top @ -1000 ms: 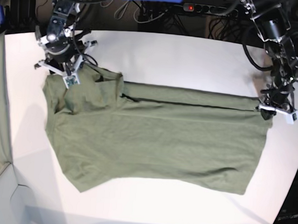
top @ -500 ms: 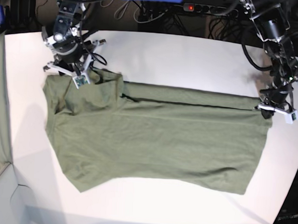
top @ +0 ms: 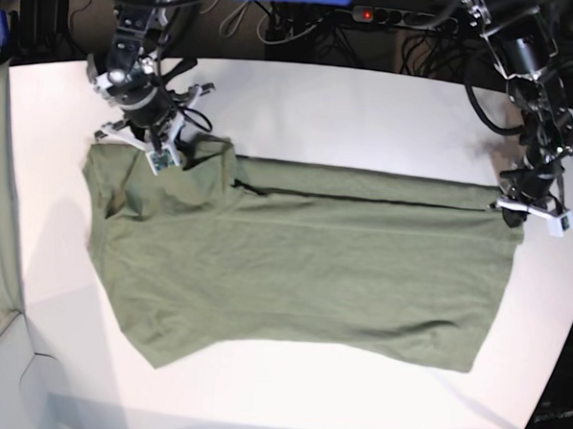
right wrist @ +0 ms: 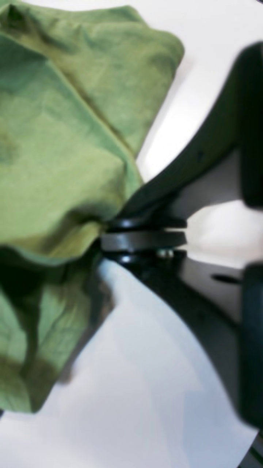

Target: Layout the t-shirt on the table in an organized manner, then fold the t-shirt properly

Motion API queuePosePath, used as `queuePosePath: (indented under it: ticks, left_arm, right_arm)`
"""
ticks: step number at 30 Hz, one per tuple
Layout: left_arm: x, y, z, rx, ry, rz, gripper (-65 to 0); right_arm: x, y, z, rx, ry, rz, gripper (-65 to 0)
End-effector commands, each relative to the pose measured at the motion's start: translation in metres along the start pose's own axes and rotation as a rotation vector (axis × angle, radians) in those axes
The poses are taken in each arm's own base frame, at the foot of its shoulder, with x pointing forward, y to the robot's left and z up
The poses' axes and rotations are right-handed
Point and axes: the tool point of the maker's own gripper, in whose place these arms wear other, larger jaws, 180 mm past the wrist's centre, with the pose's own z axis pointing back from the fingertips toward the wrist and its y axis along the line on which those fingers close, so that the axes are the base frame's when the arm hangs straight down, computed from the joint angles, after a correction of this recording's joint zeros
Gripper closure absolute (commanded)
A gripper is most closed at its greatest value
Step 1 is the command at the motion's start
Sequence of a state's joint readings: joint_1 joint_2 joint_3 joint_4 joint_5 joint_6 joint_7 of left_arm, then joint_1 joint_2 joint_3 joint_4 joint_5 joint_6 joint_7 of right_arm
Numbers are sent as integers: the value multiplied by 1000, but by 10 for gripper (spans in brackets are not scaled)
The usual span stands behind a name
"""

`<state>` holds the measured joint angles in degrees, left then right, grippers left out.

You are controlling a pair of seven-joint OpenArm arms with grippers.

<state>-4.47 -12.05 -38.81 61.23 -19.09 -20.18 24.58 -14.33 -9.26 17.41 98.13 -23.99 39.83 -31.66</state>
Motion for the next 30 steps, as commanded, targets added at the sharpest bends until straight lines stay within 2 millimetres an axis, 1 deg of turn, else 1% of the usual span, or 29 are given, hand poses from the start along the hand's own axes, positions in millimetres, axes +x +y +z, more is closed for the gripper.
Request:
queuePosePath:
  ticks: [1, 3, 5, 7, 10, 16, 18, 19, 21, 26, 28, 30]
  left_arm:
    - [14, 1, 1, 0, -29, -16, 0]
    - [15, 2, 1, 1, -29, -18, 0]
    - [15, 2, 1, 1, -30, -19, 0]
    - [16, 3, 1, 2, -31, -19, 0]
    - [17, 2, 2, 1, -32, -19, 0]
    - [17, 3, 2, 2, -33, -21, 0]
    - [17, 3, 2, 2, -33, -21, 0]
    - [17, 3, 2, 2, -33, -21, 0]
    - [17, 3, 2, 2, -33, -21, 0]
    - [17, 3, 2, 2, -33, -21, 0]
    - [17, 3, 2, 2, -33, -21, 0]
    - [17, 3, 2, 2, -31, -21, 0]
  right_arm:
    - [-19, -8, 3, -29, 90, 24, -15]
    - [-14, -12, 6, -43, 73, 29, 0]
    - [-2, -20, 13, -74, 41, 39, 0]
    - [21, -34, 23, -122, -13, 54, 0]
    - [51, -48, 32, -171, -86, 69, 0]
    - [106, -70, 36, -224, -204, 74, 0]
    - [123, -73, 30, -218, -233, 75, 0]
    - [136, -72, 26, -208, -251, 81, 0]
    - [154, -74, 16, -190, -272, 80, 0]
    - [194, -82, -3, -156, -305, 68, 0]
    - [206, -84, -9, -143, -315, 65, 0]
    - [213, -88, -13, -138, -313, 69, 0]
